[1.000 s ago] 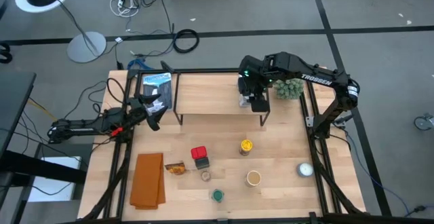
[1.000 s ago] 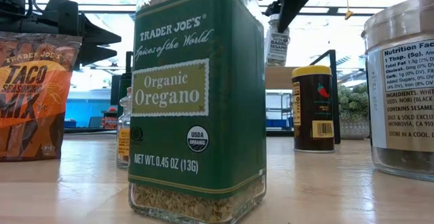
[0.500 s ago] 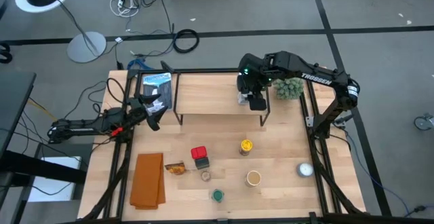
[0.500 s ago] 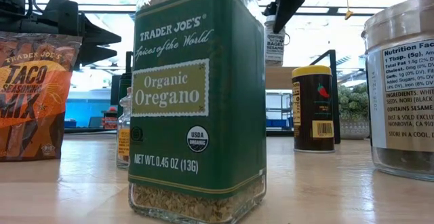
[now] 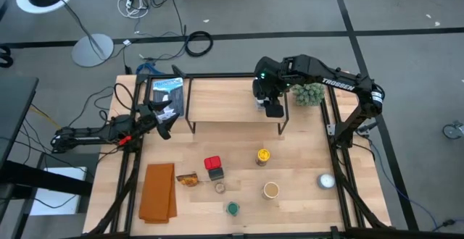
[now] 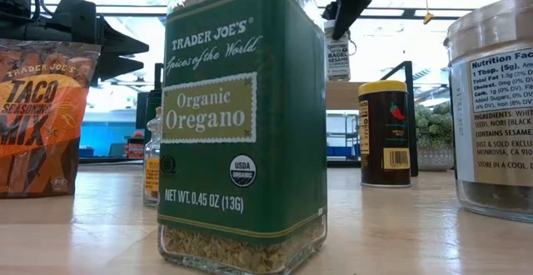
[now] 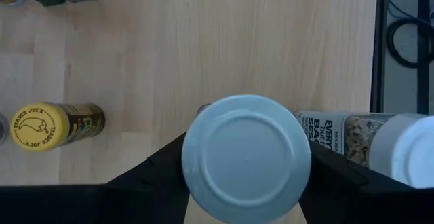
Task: Shelf spices
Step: Put the white seasoning bottle on the shelf
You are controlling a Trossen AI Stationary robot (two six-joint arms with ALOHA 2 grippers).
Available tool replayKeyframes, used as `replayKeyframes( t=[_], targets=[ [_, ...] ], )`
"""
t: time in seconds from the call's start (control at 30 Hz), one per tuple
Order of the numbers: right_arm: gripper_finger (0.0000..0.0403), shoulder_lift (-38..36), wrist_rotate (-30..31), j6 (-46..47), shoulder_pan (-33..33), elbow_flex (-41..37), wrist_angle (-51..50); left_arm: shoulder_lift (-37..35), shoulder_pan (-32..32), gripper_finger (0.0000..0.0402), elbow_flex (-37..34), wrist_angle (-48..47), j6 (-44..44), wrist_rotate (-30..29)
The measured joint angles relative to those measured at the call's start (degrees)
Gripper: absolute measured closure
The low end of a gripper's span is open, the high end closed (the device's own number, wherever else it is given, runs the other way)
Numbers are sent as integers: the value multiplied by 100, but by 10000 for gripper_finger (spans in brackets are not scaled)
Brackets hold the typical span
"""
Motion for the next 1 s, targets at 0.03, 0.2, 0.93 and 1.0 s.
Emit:
replayKeyframes(
  t=[0.03,0.2,0.93,1.0],
  targets=[
    [185,0,0,29,0,0,23,0,0,50,0,0,0,0],
    [181,0,-71,53,0,0,76,0,-1,50,0,0,0,-2],
    [174,0,-104,98,-5,-2,88,0,-1,50,0,1,0,-1],
    [172,0,-98,98,-5,-2,86,0,0,50,0,2,0,0]
  ],
)
